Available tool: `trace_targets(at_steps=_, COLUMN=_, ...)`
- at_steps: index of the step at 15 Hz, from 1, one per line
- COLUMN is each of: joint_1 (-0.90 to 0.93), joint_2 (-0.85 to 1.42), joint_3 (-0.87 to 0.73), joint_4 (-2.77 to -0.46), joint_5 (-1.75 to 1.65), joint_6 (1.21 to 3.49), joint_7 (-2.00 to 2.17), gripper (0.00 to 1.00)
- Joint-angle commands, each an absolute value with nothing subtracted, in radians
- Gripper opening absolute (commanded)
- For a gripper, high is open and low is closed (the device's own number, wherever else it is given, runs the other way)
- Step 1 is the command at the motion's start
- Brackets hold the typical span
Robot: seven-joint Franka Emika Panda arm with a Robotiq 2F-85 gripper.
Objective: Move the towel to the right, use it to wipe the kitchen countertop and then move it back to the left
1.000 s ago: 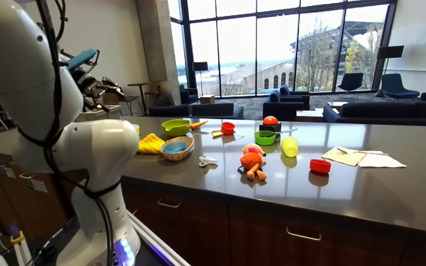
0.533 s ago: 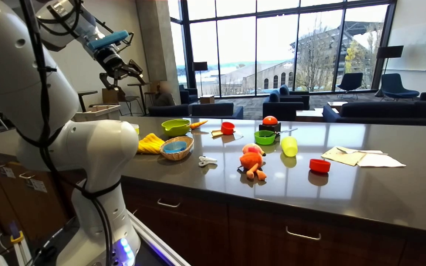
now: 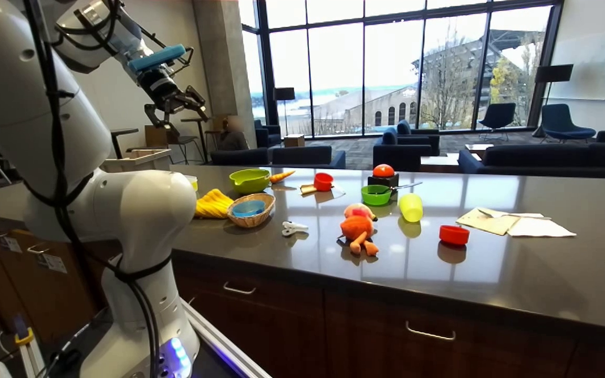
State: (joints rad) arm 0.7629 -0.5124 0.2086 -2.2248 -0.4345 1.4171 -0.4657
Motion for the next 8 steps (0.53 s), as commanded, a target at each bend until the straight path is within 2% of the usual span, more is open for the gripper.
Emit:
trace_targets(at_steps=1, joint_1=0.771, joint_2=-0.454, joint_3=0.242, joint_4=-2.175, joint_5=-0.350, joint_6=1.527, joint_7=-0.519, gripper=1.00)
trace_targets(at_steps=5, joint_1=0.776, joint_2=-0.410, joint_3=0.299, joint_4=-2.114, joint_5=-0.313, joint_6=1.736, joint_7=-0.532, gripper=1.00)
trace_targets(at_steps=8, joint_1=0.748, joint_2=-0.388, joint_3=0.277, joint_4=-2.121, joint_5=-0.316, joint_6=1.975, joint_7=-0.550, gripper=1.00)
